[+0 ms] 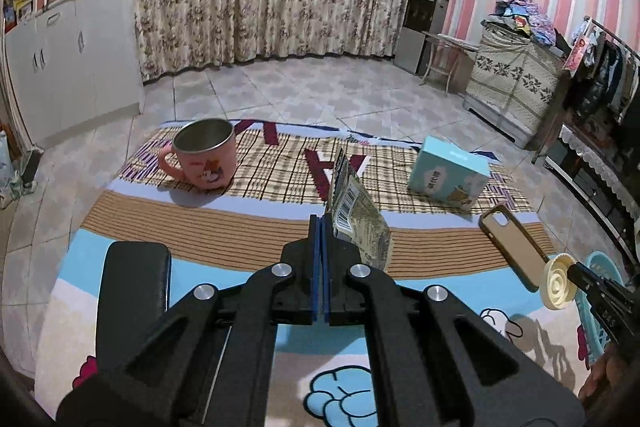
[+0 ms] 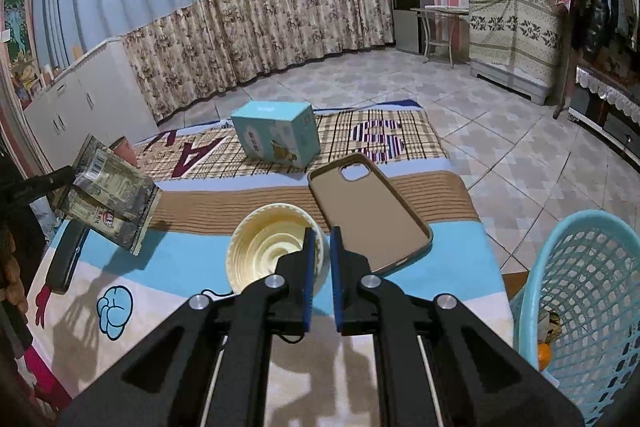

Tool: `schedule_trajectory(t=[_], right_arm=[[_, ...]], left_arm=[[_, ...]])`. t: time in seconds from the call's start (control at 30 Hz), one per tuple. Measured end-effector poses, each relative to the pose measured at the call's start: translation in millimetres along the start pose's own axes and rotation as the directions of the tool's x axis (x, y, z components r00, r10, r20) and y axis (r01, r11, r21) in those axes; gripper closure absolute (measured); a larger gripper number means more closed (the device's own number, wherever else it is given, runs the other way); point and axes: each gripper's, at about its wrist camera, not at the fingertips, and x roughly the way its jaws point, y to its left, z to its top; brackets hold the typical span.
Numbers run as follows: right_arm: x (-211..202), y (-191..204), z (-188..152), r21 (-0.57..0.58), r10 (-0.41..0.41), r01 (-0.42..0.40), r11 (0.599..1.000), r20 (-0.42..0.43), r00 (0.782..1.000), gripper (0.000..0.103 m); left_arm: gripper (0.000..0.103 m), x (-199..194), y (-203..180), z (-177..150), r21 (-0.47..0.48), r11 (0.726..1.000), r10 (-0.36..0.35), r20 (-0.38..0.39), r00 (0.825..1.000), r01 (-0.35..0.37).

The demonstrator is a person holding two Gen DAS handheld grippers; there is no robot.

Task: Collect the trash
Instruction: 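Carry the paper packet and cream lid over the blue basket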

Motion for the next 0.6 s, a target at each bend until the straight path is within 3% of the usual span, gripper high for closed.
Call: schedule_trajectory(t=[0.3, 0.6], right_arm=[[-30, -9, 10, 0.005, -0.044, 0.044, 0.999, 0.064, 0.997, 0.095], [-67, -72, 15, 0.117, -0.172, 0.159, 0.980, 0.114, 0.978, 0.095]], left_arm=[[0.103, -17, -24, 1, 0.034, 0.999, -0.037, 0.035, 0.999, 0.036], [0.103, -33, -81, 5, 0.099, 0.985, -0.145, 0.060, 0.988, 0.138]])
